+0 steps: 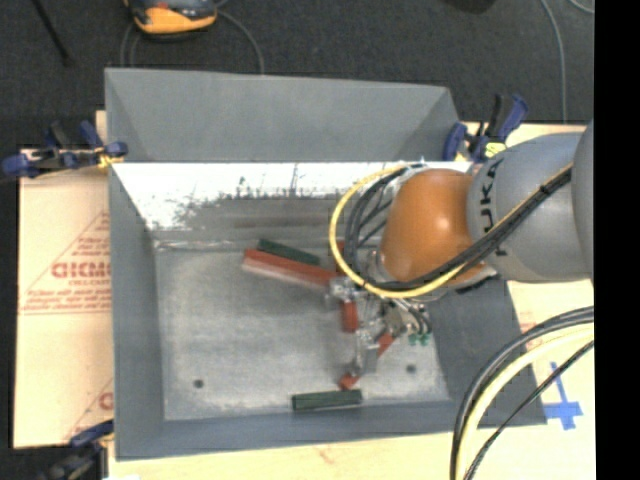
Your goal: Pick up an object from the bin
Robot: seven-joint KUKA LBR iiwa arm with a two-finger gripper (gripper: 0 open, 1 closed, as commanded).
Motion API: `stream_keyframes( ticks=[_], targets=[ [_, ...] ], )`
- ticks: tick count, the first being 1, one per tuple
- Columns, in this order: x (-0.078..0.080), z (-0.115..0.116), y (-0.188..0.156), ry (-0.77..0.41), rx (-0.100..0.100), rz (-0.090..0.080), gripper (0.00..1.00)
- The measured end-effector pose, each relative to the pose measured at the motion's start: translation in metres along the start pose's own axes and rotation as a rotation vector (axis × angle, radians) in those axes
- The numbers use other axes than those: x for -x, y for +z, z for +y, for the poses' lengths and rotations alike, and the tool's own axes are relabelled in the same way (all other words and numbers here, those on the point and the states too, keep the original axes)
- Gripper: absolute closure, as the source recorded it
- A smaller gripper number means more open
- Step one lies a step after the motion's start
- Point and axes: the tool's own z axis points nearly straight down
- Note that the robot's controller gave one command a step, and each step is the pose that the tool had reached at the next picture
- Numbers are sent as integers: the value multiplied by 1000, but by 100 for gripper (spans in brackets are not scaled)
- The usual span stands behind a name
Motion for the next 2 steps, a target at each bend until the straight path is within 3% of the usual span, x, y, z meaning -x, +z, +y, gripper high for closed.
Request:
stream_keyframes(
  ticks=[1,2],
  targets=[
    [0,0,0,0,1,0,0],
    [-26,-6,5,-61,-3,-2,0]
  ],
)
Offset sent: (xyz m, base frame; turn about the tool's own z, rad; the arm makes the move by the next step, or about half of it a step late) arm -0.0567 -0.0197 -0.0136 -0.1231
